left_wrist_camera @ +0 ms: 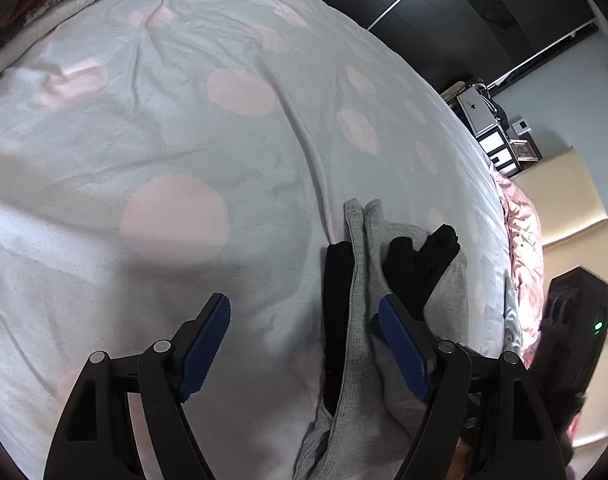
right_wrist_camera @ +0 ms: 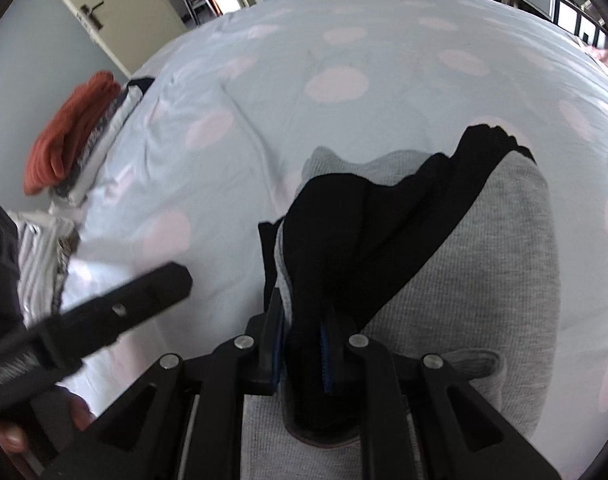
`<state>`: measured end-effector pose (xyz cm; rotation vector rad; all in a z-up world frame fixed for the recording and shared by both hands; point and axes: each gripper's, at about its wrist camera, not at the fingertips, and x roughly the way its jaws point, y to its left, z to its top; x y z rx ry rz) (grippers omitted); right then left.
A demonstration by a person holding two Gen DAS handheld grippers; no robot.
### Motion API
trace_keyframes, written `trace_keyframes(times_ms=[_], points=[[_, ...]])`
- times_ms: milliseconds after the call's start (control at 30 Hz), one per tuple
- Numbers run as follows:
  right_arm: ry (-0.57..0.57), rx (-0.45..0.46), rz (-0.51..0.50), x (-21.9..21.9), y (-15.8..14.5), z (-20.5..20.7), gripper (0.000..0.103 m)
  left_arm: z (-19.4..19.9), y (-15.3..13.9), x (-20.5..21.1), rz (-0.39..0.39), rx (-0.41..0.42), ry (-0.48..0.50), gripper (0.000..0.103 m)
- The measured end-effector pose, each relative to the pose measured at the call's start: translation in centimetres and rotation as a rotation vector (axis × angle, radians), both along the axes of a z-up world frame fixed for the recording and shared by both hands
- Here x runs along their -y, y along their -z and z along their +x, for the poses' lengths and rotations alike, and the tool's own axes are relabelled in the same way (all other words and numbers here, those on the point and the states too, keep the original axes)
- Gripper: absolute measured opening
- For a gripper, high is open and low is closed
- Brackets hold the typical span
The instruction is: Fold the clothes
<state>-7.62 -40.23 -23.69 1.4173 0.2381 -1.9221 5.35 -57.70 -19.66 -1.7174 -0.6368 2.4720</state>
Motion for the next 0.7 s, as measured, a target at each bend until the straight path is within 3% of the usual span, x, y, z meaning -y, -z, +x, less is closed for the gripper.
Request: trace_keyframes(times_ms=[133, 333, 500, 600, 700], points=[[-0.023, 0.003, -0.002, 0.0, -0.1, 0.2, 0.021, 0.1, -0.1, 0.2, 0.004, 0.002, -0.004, 0.078], [-0.047, -0.026, -0.051, -2.8, -3.8, 1.4, 0.024, 1.2, -1.2, 0.2, 0.004, -0.008, 0.005, 0.078], [0.009, -0.069, -0.108, -8.4, -6.4, 1.9, 0.024, 3.0, -1.8, -1.1, 0.024, 0.016, 0.039, 0.078], [0.066, -0.092, -0.118, -12.6, -6.3, 1.4, 0.026, 4.0, -1.9, -2.1, 0.011, 0.037, 0.052, 0.078], [0.107, -0.063, -0.117, -15.3, -5.0, 0.3, 0.034, 4.8, -1.9, -2.9, -0.018, 0.058, 0.052, 0.078]])
